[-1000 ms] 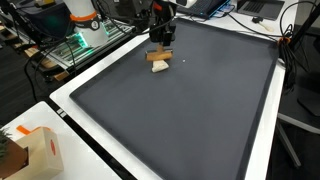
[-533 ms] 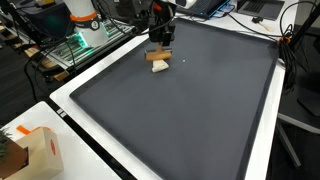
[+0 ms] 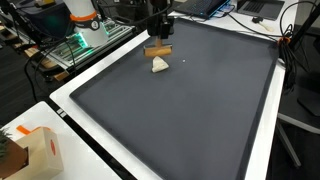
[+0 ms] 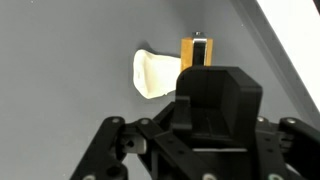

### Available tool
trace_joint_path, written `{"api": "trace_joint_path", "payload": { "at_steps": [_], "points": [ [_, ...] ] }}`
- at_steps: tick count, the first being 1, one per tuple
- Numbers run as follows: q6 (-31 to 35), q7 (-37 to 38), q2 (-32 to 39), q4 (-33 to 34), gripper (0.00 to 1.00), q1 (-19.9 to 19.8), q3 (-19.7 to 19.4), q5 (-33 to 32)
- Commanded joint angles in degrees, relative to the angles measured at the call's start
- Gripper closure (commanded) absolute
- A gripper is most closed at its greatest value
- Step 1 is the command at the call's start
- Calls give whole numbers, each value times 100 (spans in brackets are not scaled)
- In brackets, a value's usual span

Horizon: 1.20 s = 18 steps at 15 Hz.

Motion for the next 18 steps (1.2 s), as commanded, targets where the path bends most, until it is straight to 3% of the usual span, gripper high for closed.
{"api": "trace_joint_path", "payload": {
  "at_steps": [1, 7, 12, 13, 18],
  "points": [
    [-172, -68, -550, -192, 79, -18, -76, -9],
    [-551, 347, -1131, -170, 79, -25, -241, -77],
    [-1005, 1295, -1425, -85, 79, -63, -326, -256],
    [-840, 1016, -1186, -5, 54, 15, -352, -145],
    [-907, 1200, -1281, -6, 54, 9, -373, -161]
  ]
}}
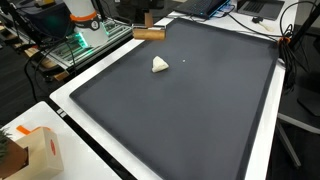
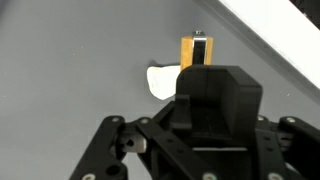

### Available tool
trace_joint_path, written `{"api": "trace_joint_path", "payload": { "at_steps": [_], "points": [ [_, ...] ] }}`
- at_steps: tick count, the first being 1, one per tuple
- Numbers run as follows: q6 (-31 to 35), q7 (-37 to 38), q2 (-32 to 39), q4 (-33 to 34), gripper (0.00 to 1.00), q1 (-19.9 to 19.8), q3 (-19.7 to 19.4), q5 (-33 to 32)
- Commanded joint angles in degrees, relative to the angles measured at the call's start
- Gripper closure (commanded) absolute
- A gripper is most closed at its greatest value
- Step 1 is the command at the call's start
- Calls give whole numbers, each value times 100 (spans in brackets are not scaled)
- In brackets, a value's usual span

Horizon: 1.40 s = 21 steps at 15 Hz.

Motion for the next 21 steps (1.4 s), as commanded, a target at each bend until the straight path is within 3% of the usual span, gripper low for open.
{"api": "trace_joint_path", "payload": {
  "at_steps": [1, 2, 4, 11, 15, 21],
  "points": [
    [-11, 24, 1, 8, 54, 81, -76, -17],
    [-11, 32, 1, 8, 79, 81, -76, -17],
    [87, 437, 218, 98, 79, 49, -80, 172],
    [1033, 3206, 803, 89, 79, -11, 167, -615],
    [862, 4819, 1033, 181, 79, 27, 266, -1470],
    [422, 6464, 1283, 377, 79, 151, 356, -2488]
  ]
}}
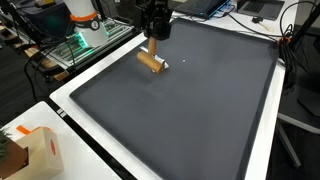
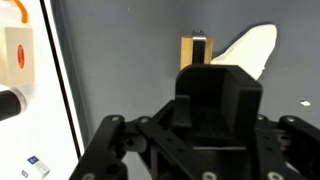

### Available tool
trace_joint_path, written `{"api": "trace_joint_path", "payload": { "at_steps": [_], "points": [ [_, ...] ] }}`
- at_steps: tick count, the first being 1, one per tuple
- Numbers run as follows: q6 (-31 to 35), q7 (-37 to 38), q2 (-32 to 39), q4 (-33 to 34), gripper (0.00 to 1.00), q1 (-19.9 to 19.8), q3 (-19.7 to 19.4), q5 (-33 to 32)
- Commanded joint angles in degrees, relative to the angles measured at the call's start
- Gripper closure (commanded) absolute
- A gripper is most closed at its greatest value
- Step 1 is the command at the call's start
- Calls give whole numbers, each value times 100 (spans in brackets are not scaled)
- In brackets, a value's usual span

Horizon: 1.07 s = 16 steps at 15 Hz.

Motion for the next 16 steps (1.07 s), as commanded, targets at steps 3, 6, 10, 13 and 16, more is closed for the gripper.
{"api": "trace_joint_path", "payload": {
  "at_steps": [3, 6, 10, 13, 16],
  "points": [
    [-659, 1296, 272, 293, 79, 167, 63, -787],
    [-832, 1672, 412, 372, 79, 255, 70, -875],
    [-865, 2154, 569, 431, 79, 374, 66, -967],
    [-902, 2567, 669, 438, 79, 474, 65, -1144],
    [-1095, 3031, 778, 456, 79, 568, 62, -1370]
  ]
}}
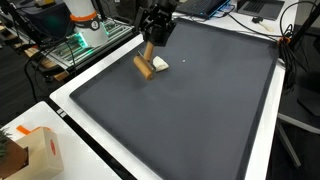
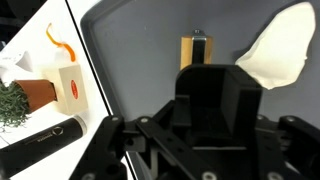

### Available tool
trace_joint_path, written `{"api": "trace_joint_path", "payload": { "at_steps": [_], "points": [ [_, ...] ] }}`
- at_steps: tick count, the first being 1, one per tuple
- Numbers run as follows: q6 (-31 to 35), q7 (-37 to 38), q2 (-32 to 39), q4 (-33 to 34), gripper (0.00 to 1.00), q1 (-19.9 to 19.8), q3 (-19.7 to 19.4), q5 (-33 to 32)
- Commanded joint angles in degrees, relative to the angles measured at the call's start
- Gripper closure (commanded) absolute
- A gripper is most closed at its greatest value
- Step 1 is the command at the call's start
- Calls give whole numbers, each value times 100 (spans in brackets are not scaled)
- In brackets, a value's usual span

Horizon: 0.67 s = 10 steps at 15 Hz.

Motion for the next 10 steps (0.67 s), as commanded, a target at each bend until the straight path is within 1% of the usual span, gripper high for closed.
{"api": "trace_joint_path", "payload": {
  "at_steps": [1, 10],
  "points": [
    [-403, 583, 144, 125, 79, 150, -3, -361],
    [-1038, 1361, 549, 339, 79, 393, 20, -687]
  ]
}}
